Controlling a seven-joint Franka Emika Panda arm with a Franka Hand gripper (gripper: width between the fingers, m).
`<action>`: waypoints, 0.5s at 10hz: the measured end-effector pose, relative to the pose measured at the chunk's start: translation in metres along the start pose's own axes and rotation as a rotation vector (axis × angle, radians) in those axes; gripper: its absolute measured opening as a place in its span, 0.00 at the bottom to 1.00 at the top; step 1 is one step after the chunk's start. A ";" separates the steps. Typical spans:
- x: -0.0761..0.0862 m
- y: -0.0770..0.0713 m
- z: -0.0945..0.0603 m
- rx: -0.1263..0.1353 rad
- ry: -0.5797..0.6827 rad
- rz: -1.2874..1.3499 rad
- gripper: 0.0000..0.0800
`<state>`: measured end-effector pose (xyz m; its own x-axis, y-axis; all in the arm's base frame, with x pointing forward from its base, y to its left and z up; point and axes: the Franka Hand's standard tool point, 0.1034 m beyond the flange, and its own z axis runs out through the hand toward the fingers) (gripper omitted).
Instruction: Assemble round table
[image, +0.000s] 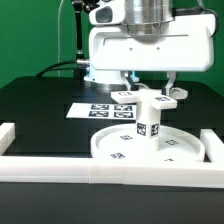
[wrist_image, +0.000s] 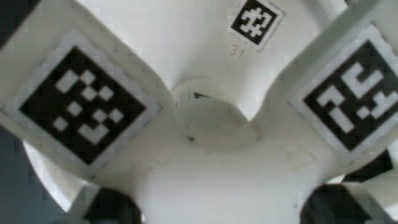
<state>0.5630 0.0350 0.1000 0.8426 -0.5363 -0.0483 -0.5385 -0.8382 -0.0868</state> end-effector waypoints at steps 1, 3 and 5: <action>-0.001 -0.002 0.000 0.003 -0.002 0.086 0.56; 0.000 -0.002 0.000 0.013 -0.007 0.256 0.56; 0.002 -0.003 0.000 0.024 0.000 0.376 0.56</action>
Offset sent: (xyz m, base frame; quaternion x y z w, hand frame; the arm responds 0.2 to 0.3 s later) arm -0.0012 0.0002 -0.0029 0.0005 -0.0020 0.1590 0.9873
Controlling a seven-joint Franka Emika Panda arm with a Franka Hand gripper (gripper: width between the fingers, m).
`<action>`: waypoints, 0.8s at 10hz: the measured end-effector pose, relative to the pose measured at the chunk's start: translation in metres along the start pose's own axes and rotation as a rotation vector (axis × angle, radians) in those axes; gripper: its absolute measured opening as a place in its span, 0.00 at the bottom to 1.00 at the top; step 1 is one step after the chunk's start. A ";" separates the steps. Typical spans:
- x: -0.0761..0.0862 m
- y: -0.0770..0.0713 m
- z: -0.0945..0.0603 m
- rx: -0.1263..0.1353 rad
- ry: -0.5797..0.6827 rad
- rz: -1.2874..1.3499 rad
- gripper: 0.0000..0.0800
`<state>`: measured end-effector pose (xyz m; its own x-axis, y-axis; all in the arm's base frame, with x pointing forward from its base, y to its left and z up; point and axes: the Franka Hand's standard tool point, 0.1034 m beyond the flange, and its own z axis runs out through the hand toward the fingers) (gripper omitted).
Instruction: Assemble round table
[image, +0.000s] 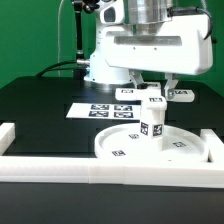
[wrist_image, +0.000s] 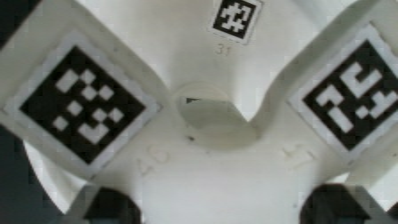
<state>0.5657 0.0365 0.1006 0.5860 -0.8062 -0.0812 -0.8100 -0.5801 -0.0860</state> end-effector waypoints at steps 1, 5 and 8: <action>0.000 0.000 0.000 0.002 0.001 0.038 0.56; 0.000 0.000 0.000 0.001 -0.001 0.081 0.56; -0.001 -0.004 -0.015 0.003 -0.010 0.004 0.79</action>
Offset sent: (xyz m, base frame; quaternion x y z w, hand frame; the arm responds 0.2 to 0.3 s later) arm 0.0000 0.0000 0.0000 0.0000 0.0000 0.0000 1.0000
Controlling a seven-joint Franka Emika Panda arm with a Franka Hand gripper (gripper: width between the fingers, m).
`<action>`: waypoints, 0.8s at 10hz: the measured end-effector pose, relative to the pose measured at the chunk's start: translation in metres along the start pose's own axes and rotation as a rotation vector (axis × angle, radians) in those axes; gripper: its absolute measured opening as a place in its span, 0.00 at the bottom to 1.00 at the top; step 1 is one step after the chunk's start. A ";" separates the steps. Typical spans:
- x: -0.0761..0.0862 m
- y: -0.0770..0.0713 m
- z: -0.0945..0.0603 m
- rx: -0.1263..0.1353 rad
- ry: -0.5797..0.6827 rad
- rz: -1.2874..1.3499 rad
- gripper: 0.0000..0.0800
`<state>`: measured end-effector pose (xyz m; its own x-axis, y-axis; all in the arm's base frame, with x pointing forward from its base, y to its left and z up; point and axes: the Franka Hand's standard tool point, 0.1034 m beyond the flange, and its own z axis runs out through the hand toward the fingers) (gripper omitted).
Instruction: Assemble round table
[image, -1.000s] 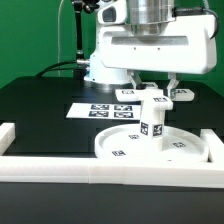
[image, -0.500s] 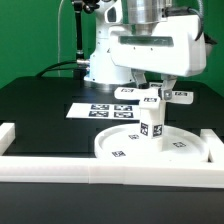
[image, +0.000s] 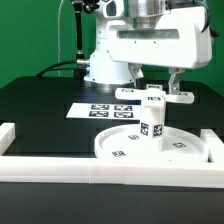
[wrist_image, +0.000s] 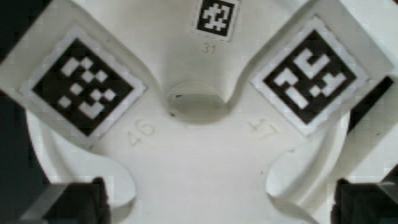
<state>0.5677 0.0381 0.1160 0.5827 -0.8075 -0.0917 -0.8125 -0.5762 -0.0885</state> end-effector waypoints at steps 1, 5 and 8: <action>-0.001 0.000 -0.006 -0.010 -0.014 -0.016 0.80; -0.004 -0.004 -0.013 -0.010 -0.020 -0.076 0.81; -0.007 -0.006 -0.011 -0.018 -0.015 -0.475 0.81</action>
Offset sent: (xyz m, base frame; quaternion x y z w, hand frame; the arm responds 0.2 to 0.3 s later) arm 0.0000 0.0000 0.0000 0.0000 0.0000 -0.0650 0.9979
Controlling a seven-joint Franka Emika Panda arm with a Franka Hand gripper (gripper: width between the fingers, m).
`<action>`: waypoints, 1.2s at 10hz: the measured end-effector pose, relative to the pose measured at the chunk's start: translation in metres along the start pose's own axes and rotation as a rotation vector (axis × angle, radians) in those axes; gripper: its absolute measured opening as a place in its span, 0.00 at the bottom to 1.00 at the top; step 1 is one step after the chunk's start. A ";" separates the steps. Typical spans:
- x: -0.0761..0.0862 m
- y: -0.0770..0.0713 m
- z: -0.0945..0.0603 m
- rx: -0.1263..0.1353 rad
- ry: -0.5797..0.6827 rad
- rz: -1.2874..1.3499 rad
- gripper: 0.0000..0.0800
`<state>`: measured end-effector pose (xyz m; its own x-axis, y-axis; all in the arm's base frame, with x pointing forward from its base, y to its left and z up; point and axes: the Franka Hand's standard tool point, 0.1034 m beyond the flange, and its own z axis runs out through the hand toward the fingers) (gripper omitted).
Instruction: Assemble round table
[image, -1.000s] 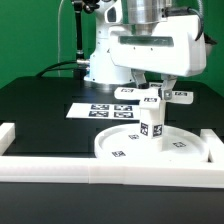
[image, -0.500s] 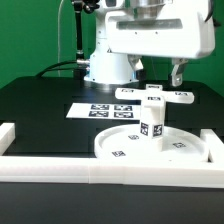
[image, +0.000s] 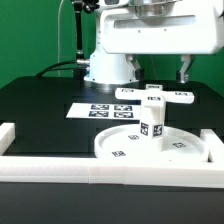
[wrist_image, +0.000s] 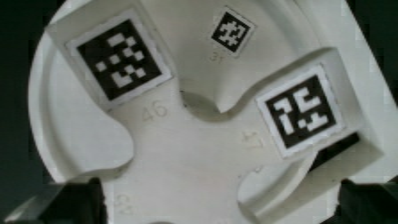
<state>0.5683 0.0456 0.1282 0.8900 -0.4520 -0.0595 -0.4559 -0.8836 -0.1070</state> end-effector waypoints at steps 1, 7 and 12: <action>-0.003 0.002 0.004 -0.007 -0.025 -0.200 0.81; -0.009 0.003 0.008 -0.001 -0.059 -0.683 0.81; -0.008 0.005 0.015 -0.009 -0.069 -1.153 0.81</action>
Offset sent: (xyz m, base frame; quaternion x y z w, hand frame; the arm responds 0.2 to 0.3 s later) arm 0.0000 0.0000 0.0000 0.0000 0.0000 -0.1938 0.9810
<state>0.5585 0.0464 0.1131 0.7756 0.6311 0.0143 0.6275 -0.7683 -0.1262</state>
